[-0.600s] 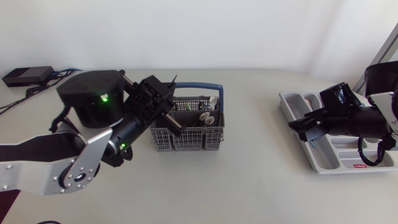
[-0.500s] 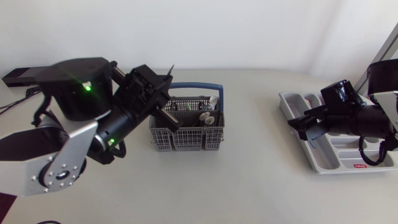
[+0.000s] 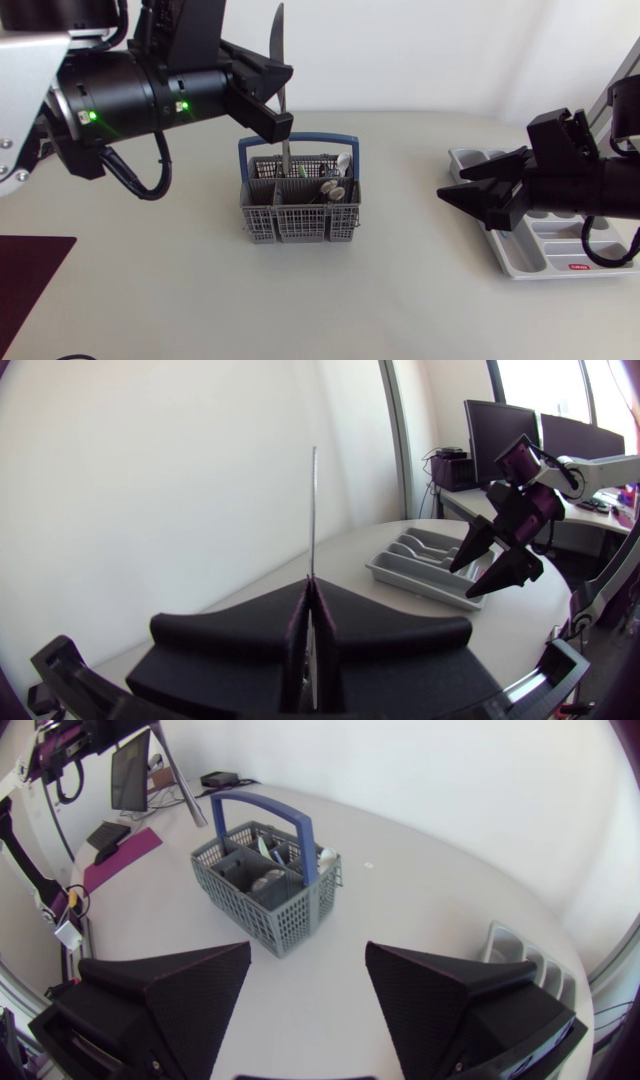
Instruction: Sort the cutlery from the basket into the organizer compartments.
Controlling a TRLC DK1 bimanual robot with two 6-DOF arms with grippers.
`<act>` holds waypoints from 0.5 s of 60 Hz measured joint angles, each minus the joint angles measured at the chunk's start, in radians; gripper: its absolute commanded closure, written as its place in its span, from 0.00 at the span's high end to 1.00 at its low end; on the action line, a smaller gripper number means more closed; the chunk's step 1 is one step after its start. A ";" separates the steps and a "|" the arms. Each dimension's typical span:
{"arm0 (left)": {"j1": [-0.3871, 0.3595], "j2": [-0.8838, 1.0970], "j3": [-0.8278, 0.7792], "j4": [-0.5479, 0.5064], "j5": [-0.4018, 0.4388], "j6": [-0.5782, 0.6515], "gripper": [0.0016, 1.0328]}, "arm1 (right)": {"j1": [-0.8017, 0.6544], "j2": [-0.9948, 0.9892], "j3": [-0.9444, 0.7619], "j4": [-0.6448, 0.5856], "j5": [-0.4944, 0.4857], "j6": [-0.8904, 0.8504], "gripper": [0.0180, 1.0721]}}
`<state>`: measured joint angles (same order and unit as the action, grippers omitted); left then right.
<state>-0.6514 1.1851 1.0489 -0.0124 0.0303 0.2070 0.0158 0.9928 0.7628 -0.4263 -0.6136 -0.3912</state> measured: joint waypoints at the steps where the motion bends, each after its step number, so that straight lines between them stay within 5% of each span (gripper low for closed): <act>1: 0.002 0.004 0.004 -0.008 0.011 -0.007 0.03 | 0.002 0.000 0.002 -0.001 -0.010 0.002 0.80; 30: 0.002 0.161 0.088 -0.126 0.273 -0.212 0.03 | 0.201 0.058 0.009 0.075 -0.131 0.061 0.80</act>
<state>-0.6491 1.3457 1.1366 -0.1383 0.3031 -0.0055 0.2165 1.0504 0.7715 -0.3511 -0.7448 -0.3302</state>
